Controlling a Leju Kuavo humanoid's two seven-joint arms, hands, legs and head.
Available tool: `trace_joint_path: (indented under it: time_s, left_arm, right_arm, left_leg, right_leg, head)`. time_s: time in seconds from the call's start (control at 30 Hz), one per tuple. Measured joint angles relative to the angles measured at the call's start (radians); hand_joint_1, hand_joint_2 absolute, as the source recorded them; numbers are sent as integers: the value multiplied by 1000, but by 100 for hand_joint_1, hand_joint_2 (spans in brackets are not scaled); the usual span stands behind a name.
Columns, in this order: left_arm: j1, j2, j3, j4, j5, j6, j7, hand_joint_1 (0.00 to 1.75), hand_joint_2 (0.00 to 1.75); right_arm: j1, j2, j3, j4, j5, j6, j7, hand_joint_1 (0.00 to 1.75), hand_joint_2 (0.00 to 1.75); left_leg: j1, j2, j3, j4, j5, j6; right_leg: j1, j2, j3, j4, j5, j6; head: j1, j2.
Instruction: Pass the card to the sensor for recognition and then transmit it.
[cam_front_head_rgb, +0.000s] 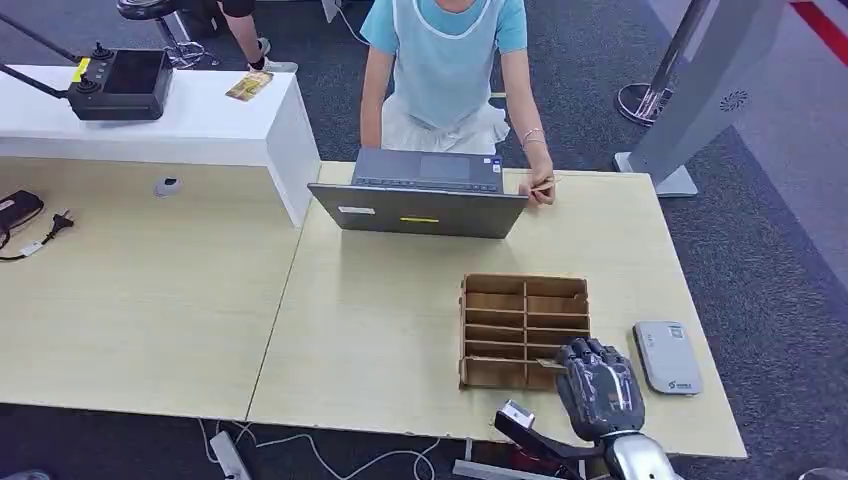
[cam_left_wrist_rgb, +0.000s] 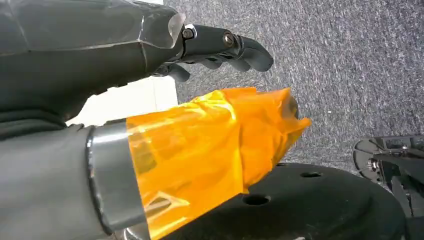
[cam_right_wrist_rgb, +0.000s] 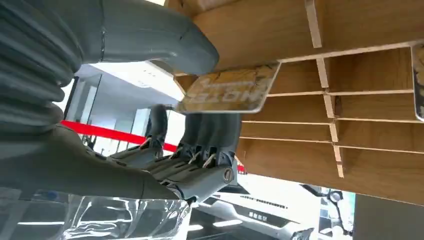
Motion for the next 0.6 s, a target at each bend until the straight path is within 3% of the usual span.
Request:
trace_joint_path:
  time_s: [0.07,0.6]
  left_arm:
    - [0,0,0,0,0,0,0,0,0]
    - [0,0,8,0,2,0,-4,0,0]
  right_arm:
    - [-1,0,0,0,1,0,0,129,175]
    - [-4,4,-2,0,40,-31,0,133,175]
  left_leg:
    - [0,0,0,0,0,0]
    - [0,0,0,0,0,0]
  right_leg:
    - [0,0,0,0,0,0]
    - [0,0,0,0,0,0]
  head:
    - [0,0]
    - [0,0]
